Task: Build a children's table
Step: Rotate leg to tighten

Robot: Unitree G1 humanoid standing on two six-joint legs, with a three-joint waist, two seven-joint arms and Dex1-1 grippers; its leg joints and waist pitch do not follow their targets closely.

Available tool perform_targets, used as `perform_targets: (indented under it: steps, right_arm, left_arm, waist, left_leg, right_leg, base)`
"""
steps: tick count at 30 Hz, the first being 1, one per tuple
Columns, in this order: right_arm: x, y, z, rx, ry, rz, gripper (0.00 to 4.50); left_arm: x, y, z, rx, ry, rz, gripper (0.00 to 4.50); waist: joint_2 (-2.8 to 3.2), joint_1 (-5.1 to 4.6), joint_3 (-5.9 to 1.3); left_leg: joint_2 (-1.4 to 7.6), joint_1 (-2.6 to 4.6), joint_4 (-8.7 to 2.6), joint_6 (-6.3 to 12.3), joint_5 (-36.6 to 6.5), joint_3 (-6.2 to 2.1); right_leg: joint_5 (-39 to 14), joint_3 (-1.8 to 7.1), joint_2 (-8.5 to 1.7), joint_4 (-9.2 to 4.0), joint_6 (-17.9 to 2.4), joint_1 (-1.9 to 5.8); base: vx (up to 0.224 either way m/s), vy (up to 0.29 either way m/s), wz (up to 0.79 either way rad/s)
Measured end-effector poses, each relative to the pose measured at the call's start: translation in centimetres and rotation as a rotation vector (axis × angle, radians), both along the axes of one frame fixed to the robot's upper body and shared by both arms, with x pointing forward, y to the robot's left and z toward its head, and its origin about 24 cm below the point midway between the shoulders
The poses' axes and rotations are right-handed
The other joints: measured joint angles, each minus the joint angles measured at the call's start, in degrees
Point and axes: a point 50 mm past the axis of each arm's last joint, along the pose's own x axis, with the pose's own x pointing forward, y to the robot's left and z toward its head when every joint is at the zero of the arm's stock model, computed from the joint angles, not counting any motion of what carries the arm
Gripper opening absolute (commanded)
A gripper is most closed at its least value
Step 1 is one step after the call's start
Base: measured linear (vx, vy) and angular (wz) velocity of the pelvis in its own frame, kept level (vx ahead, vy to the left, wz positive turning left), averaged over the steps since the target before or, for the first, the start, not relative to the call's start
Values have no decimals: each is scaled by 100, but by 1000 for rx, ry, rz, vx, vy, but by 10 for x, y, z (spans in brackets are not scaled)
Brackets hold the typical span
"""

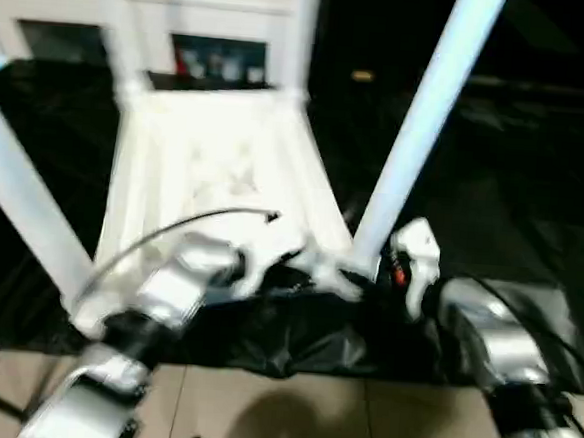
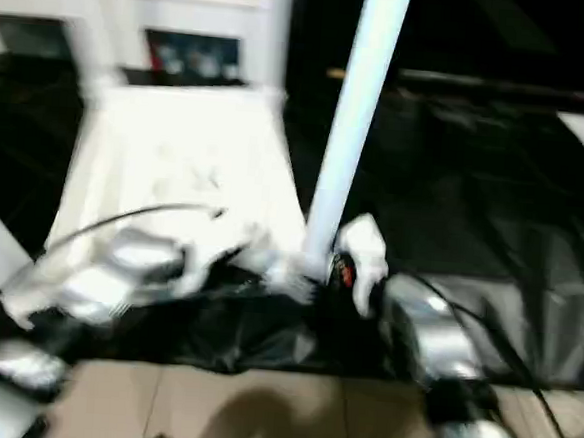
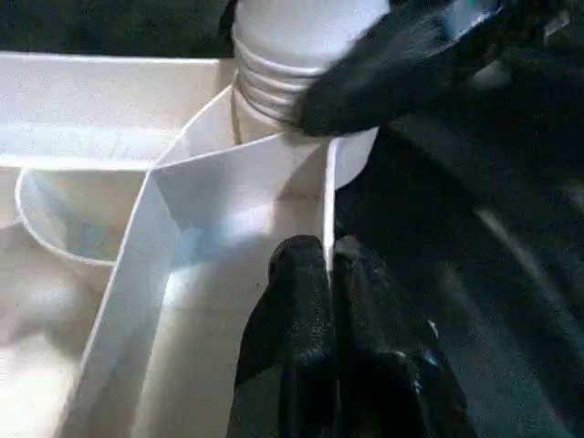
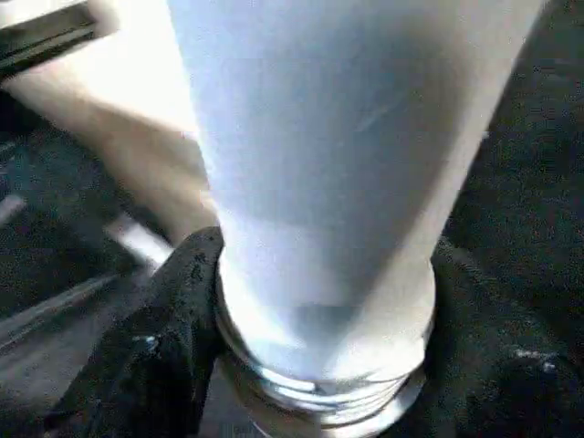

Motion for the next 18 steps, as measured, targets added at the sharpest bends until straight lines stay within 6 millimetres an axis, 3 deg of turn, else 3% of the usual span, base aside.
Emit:
perform_targets:
  steps: [6, 10, 13, 18]
  right_arm:
    - [15, 12, 0, -6, -30, -272, 276]
    - [16, 15, 0, 7, -37, -295, 276]
    - [14, 15, -1, 29, -32, -286, 346]
    - [10, 12, 2, 45, -33, -178, 386]
  left_arm:
    - [9, -24, 0, -8, -37, 168, 0]
    - [9, -25, 0, -6, -38, 169, 0]
    - [7, -23, 0, -4, -39, 151, 0]
    - [3, -16, 0, 0, -46, 72, 0]
  waist:
    - [15, -28, -7]
    - [16, -26, -7]
    - [16, -38, -7]
    - [29, -3, -2]
  left_leg:
    - [-2, 3, -26, -3, 0, 0]
    - [-3, 0, -37, -1, -1, 0]
    - [-3, 1, -38, -1, -1, 0]
    - [-3, 0, -43, -2, 0, 0]
  right_leg:
    - [7, -2, 2, -4, -12, -8]
    - [7, -3, 2, -16, -13, -10]
    - [7, -3, 2, -17, -14, -10]
    - [7, -4, 2, -18, -13, -10]
  base:
    - [0, 0, 0]
    - [0, 0, 0]
    - [0, 0, 0]
    - [0, 0, 0]
